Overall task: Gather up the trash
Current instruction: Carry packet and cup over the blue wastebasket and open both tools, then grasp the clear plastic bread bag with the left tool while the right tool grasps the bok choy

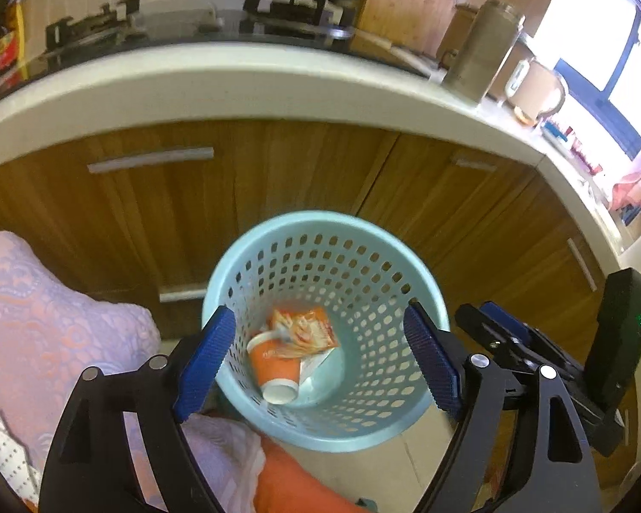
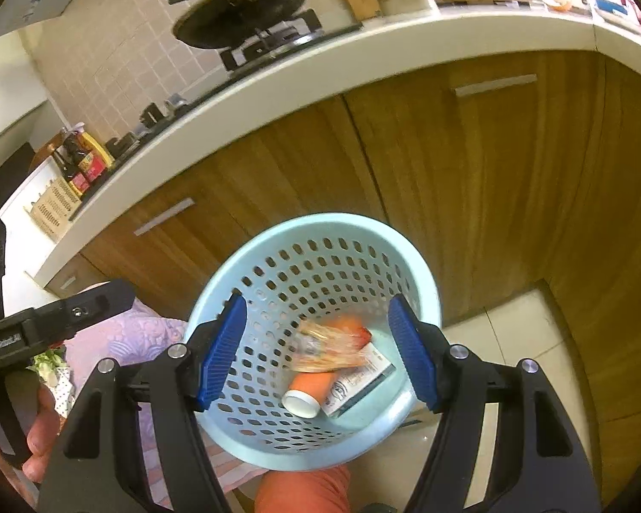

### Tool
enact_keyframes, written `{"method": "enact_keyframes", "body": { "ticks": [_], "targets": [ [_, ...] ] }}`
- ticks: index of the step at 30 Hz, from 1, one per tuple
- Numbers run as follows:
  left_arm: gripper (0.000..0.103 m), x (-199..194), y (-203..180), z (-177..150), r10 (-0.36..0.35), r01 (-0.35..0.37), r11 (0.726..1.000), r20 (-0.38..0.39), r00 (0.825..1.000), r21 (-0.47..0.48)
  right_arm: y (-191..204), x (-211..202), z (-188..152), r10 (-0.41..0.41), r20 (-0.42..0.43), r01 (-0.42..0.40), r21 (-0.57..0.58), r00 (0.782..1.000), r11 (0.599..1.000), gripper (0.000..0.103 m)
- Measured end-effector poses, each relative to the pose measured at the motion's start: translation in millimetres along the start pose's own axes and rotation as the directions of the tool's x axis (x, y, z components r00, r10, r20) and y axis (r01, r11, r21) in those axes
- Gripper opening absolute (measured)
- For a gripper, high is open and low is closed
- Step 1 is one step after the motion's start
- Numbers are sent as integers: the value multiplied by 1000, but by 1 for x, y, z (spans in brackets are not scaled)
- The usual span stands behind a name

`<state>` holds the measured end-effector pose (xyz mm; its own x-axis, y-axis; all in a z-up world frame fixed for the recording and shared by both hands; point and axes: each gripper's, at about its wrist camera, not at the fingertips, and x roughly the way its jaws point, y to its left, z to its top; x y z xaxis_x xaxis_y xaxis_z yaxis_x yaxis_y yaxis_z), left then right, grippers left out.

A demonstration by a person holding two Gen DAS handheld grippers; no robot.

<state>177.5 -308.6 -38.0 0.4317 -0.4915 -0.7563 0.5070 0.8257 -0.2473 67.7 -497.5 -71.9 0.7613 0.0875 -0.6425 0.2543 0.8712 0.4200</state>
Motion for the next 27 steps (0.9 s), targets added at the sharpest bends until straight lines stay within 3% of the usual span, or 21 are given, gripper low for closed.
{"method": "enact_keyframes", "body": {
  "ticks": [7, 14, 18, 21, 24, 27],
  "targets": [
    [79, -94, 11, -10, 31, -30, 999, 155, 987, -11, 74, -29, 1, 85, 60, -77, -131, 995, 988, 65],
    [79, -212, 58, -63, 150, -122, 986, 284, 947, -114, 157, -57, -15, 193, 64, -169, -265, 979, 949, 65],
    [79, -274, 99, -108, 276, -217, 954, 322, 906, -208, 210, -66, -34, 244, 35, -216, -361, 969, 907, 65],
    [82, -316, 141, -150, 392, -287, 903, 340, 855, -320, 243, -66, -53, 274, 7, -244, -433, 962, 868, 65],
    [82, -339, 178, -182, 461, -309, 852, 326, 826, -423, 271, -61, -70, 296, -25, -270, -494, 955, 826, 65],
    [82, -345, 217, -206, 481, -308, 817, 284, 829, -487, 303, -50, -86, 349, -88, -338, -547, 933, 766, 65]
  ]
}}
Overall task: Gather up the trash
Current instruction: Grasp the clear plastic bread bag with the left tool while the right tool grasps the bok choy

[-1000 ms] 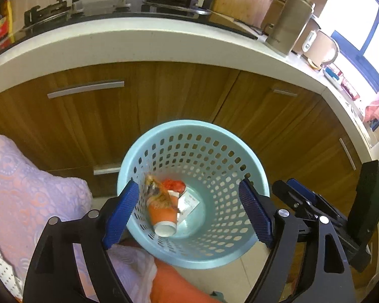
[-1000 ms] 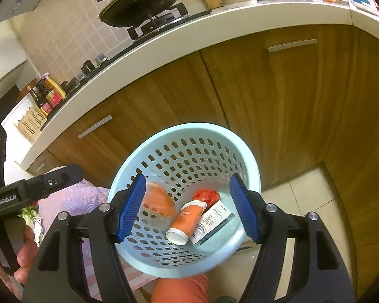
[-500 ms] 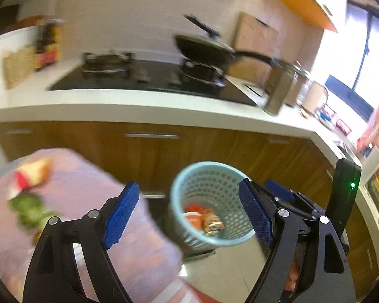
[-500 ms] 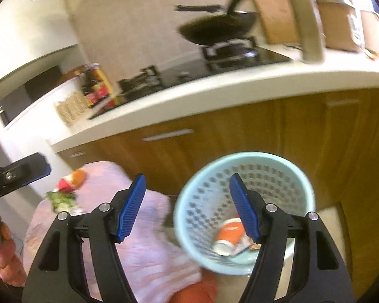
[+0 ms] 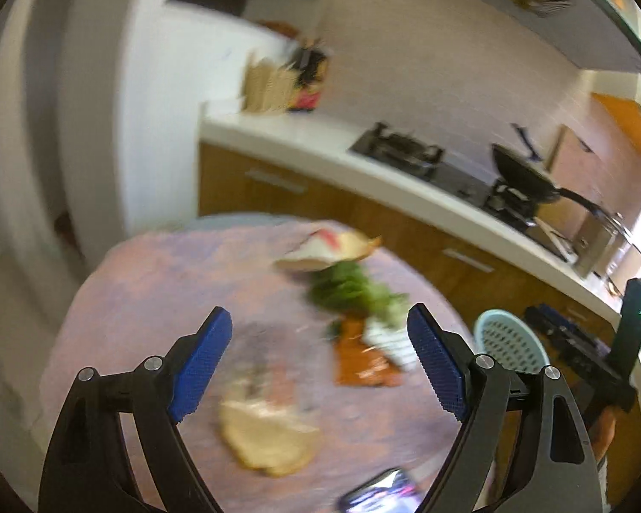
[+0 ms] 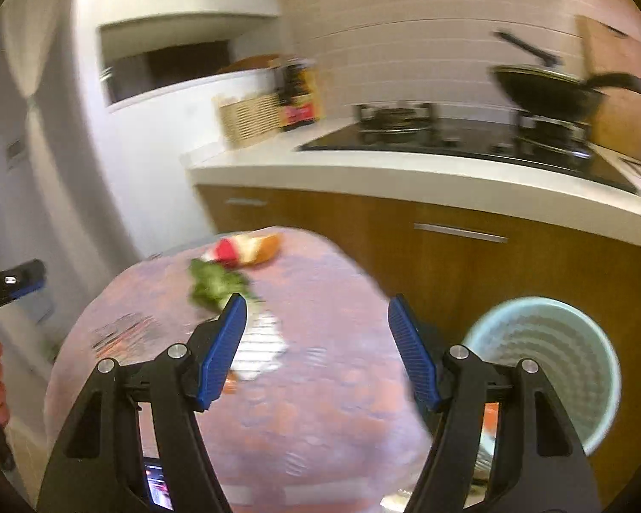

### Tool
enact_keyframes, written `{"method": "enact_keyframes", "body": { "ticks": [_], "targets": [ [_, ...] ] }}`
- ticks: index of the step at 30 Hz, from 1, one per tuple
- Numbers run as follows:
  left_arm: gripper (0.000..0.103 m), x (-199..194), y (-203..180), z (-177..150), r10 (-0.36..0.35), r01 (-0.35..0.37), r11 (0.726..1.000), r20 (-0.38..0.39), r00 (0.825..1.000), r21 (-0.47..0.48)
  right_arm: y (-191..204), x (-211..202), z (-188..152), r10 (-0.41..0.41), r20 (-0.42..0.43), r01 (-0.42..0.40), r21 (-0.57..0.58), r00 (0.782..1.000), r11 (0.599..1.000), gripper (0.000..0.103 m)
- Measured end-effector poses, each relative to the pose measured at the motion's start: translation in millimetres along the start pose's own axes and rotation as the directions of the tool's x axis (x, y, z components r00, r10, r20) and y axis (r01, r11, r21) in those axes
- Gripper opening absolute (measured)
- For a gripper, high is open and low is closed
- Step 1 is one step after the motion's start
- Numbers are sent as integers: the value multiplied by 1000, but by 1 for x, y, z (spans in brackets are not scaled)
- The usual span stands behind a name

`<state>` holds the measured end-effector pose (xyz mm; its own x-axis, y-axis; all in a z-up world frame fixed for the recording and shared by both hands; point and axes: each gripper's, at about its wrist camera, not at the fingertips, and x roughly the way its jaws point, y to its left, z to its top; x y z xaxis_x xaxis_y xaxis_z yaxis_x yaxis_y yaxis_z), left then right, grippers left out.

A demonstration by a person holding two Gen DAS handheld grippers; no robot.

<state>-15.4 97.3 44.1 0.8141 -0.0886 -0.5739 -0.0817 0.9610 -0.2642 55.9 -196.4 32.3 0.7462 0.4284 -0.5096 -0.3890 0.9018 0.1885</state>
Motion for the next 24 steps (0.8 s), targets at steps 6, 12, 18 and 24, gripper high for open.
{"method": "enact_keyframes", "body": {
  "ticks": [6, 12, 18, 24],
  "targets": [
    [82, 48, 48, -14, 13, -17, 999, -136, 991, -34, 42, 60, 12, 152, -81, -159, -89, 985, 983, 65],
    [81, 89, 54, -29, -34, 32, 999, -232, 972, -12, 53, 120, 12, 188, -138, -207, -143, 973, 968, 71],
    [54, 111, 48, -46, -8, 16, 1000, -298, 955, 25, 46, 164, -4, 231, -199, -252, -85, 952, 964, 71],
    [31, 104, 52, -46, -45, 41, 999, -259, 965, -19, 47, 174, -6, 188, -232, -214, -93, 954, 972, 70]
  ]
}}
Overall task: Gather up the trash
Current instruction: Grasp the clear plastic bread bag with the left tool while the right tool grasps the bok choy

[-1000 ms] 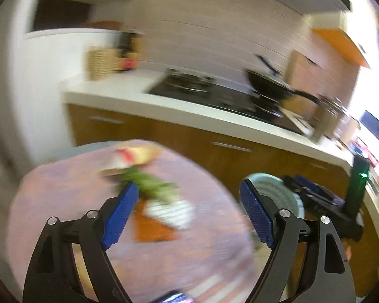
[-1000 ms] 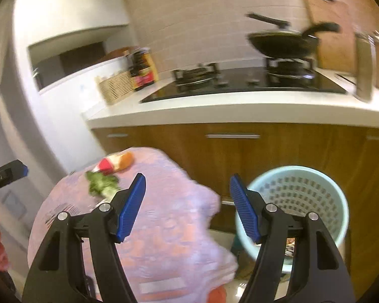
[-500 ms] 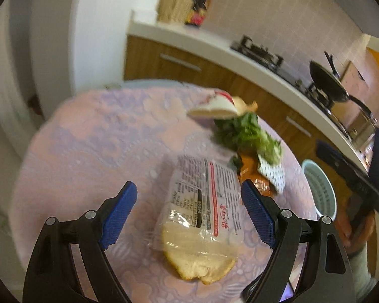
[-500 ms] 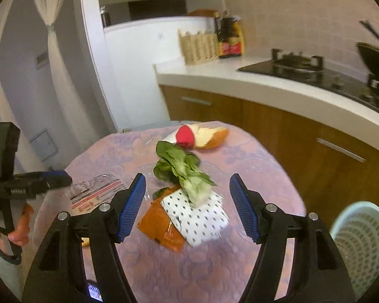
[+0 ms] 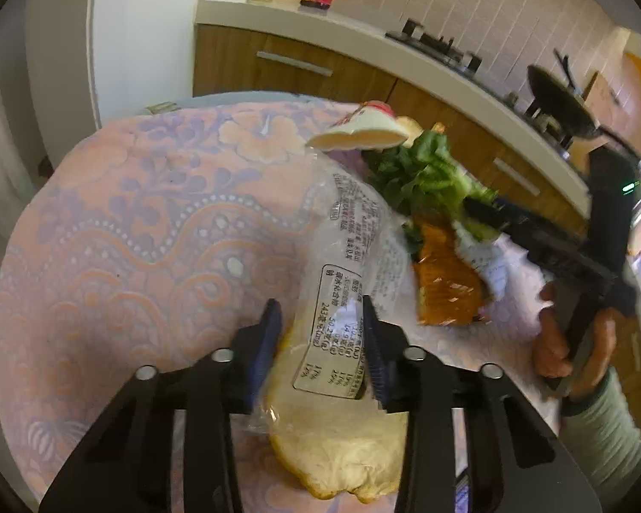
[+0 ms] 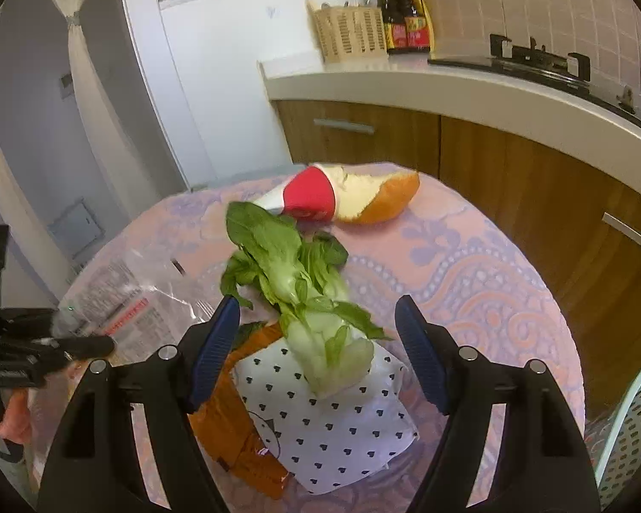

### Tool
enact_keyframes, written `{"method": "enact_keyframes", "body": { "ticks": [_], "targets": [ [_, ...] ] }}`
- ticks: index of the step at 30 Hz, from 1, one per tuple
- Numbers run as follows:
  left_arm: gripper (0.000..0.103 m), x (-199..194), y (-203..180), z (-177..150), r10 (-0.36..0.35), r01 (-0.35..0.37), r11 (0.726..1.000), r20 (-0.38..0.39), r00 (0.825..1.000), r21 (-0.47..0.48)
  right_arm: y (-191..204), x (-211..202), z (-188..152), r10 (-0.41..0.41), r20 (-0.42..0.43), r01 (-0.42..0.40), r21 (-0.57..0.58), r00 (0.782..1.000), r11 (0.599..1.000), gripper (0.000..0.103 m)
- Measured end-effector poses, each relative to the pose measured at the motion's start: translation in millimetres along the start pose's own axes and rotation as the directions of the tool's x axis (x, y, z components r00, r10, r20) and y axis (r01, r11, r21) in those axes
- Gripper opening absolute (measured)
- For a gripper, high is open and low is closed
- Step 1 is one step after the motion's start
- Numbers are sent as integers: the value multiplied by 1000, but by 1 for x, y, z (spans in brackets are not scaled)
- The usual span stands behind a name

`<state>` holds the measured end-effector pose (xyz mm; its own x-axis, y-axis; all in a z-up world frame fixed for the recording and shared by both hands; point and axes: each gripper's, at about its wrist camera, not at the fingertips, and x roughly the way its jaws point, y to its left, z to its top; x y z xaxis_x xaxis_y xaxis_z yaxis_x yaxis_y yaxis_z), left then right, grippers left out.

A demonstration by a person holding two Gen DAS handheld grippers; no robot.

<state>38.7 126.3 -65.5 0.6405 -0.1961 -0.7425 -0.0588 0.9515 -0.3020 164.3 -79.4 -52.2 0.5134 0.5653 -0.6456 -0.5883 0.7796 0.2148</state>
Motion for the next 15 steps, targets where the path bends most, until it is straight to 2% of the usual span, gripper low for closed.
{"method": "enact_keyframes", "body": {
  "ticks": [1, 2, 3, 5, 7, 10, 15],
  "targets": [
    [30, -2, 0, 0, -8, 8, 1000, 10, 1000, -8, 0, 1, 1, -4, -6, 4, -1, 1000, 1000, 68],
    [29, -6, -1, 0, -10, 10, 1000, 25, 1000, -11, 1, 2, 1, 7, -10, -7, -4, 1000, 1000, 61],
    [28, -9, -3, 1, -10, 10, 1000, 35, 999, -10, 1, 3, 1, 15, -17, -15, -7, 1000, 1000, 48],
    [27, -16, -6, 2, -8, 8, 1000, 59, 998, -8, 2, 6, 0, 25, -33, -26, -15, 999, 1000, 31],
    [26, -24, -7, 3, -9, 11, 1000, 85, 996, -19, 5, 2, 0, 25, -8, -25, -30, 1000, 999, 29],
    [25, -35, -9, 5, -21, 24, 1000, 119, 993, -20, 10, -11, -3, 64, 44, -62, -56, 997, 996, 29],
    [17, -52, -13, 8, -128, 135, 990, 168, 977, -28, 11, -38, -7, 151, 107, -146, -52, 983, 988, 29]
  ]
}}
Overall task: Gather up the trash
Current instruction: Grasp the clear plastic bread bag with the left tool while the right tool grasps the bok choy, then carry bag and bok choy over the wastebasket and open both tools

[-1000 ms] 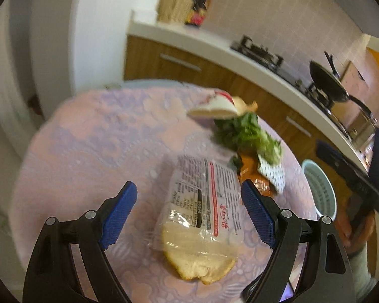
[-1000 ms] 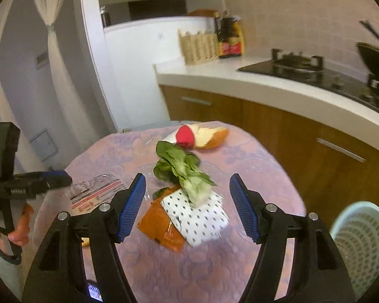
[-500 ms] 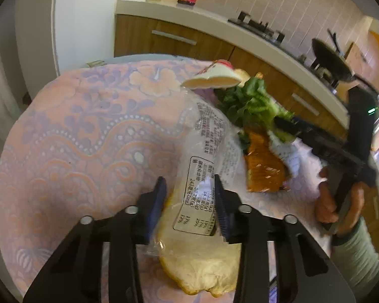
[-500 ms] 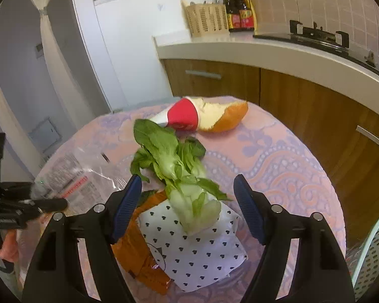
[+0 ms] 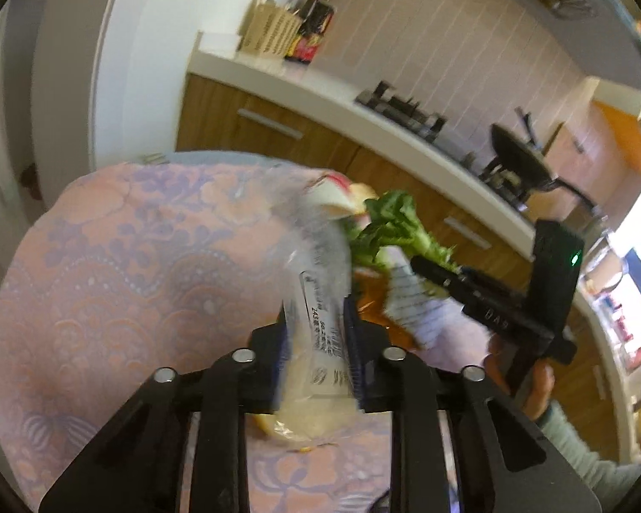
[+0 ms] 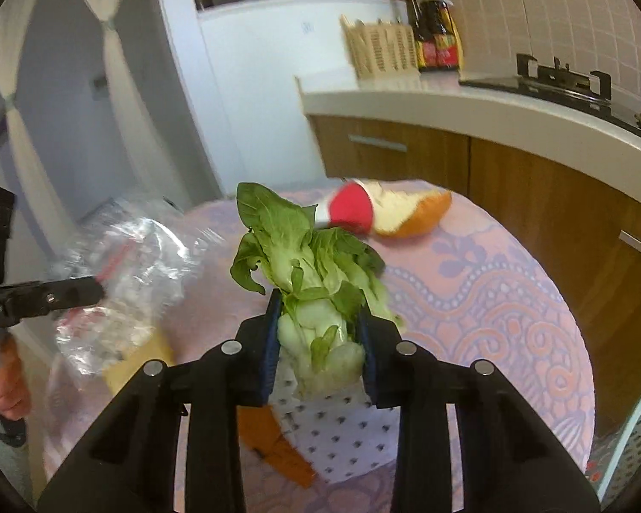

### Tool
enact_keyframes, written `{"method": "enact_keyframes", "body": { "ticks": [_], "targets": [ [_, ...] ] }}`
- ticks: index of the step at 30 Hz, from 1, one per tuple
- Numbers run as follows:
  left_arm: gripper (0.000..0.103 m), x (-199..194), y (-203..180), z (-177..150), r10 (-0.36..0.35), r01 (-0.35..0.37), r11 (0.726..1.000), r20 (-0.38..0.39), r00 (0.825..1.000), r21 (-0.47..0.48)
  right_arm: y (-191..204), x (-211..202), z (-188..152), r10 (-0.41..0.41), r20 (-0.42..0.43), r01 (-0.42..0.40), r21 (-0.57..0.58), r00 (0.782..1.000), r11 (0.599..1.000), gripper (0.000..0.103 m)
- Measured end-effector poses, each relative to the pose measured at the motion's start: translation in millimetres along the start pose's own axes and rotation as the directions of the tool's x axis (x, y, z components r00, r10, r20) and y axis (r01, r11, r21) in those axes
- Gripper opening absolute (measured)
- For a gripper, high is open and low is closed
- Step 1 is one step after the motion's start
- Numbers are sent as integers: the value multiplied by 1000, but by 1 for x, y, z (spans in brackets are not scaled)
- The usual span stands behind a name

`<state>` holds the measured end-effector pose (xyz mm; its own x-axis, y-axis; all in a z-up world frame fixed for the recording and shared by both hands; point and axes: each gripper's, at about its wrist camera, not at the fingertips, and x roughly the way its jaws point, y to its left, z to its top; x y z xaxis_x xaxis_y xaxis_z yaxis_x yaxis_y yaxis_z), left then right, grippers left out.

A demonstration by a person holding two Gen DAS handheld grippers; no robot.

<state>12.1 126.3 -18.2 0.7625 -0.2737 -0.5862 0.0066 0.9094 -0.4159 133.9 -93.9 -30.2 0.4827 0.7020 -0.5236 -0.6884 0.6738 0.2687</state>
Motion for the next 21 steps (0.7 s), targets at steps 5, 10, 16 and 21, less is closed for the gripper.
{"method": "enact_keyframes", "body": {
  "ticks": [5, 10, 16, 21],
  "targets": [
    [10, -6, -8, 5, -22, 22, 1000, 21, 1000, -13, 8, -30, 4, 23, 65, -22, -10, 998, 1000, 29],
    [4, -10, -20, 9, -37, 37, 999, 47, 998, -3, 7, -60, 4, 5, 130, -5, -3, 991, 1000, 29],
    [4, -10, -70, 21, -76, 69, 993, 72, 994, 95, -14, -116, -11, -91, 251, 78, 62, 964, 995, 29],
    [4, 7, -127, 32, -114, 103, 975, 47, 992, 195, -46, -177, -31, -314, 331, 275, 160, 890, 948, 28]
  ]
}}
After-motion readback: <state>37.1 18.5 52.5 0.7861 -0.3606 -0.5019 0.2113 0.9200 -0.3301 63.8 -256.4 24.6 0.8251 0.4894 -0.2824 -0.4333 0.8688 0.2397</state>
